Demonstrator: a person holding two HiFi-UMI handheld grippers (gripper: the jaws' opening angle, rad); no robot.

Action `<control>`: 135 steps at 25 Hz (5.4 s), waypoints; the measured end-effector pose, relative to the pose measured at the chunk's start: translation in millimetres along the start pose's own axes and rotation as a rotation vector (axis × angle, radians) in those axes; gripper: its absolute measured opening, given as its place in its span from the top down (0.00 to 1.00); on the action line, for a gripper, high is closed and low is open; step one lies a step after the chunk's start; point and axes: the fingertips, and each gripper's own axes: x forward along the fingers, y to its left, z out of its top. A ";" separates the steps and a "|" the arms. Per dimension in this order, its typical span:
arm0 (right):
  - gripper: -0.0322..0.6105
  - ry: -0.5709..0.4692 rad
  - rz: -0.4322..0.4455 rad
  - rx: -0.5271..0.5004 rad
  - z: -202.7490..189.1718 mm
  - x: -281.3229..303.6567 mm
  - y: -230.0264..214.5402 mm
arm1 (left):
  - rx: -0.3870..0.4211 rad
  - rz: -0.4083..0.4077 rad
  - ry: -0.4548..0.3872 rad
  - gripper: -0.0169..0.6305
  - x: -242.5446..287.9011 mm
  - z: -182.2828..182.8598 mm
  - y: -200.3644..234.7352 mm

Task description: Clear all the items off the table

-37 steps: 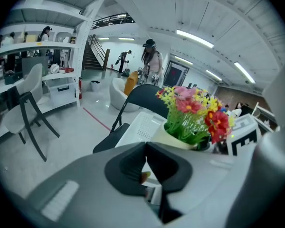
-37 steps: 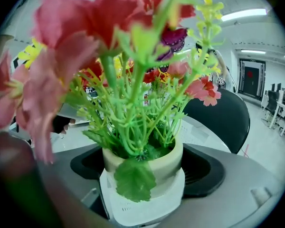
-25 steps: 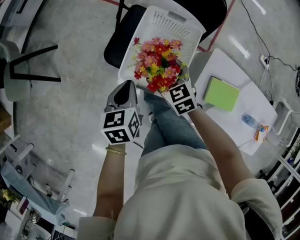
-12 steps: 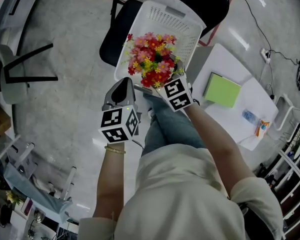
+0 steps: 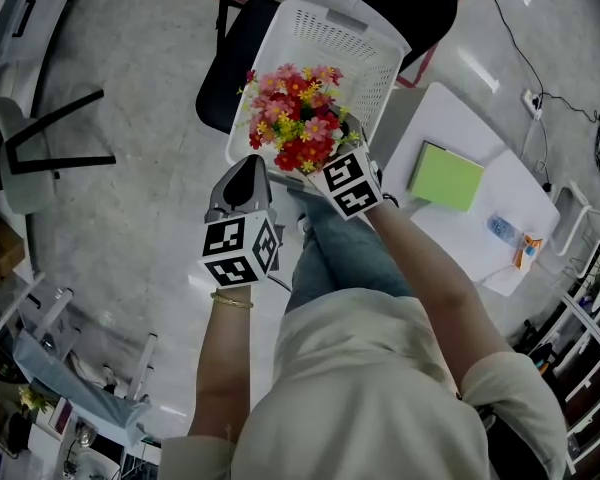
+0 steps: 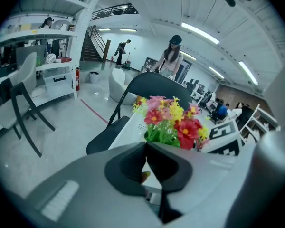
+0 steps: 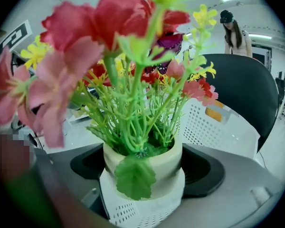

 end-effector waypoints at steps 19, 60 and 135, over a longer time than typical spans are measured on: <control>0.31 -0.024 -0.052 0.092 0.7 -8.7 -8.6 | -0.006 -0.009 0.005 0.96 -5.4 -7.4 -5.5; 0.95 -0.185 -0.187 0.106 29.6 -182.4 16.4 | 0.062 -0.098 -0.094 0.96 -82.3 2.6 -94.4; 0.95 -0.252 -0.316 0.311 -159.7 -450.1 -82.7 | 0.214 -0.237 -0.011 0.96 -87.4 -115.4 -366.2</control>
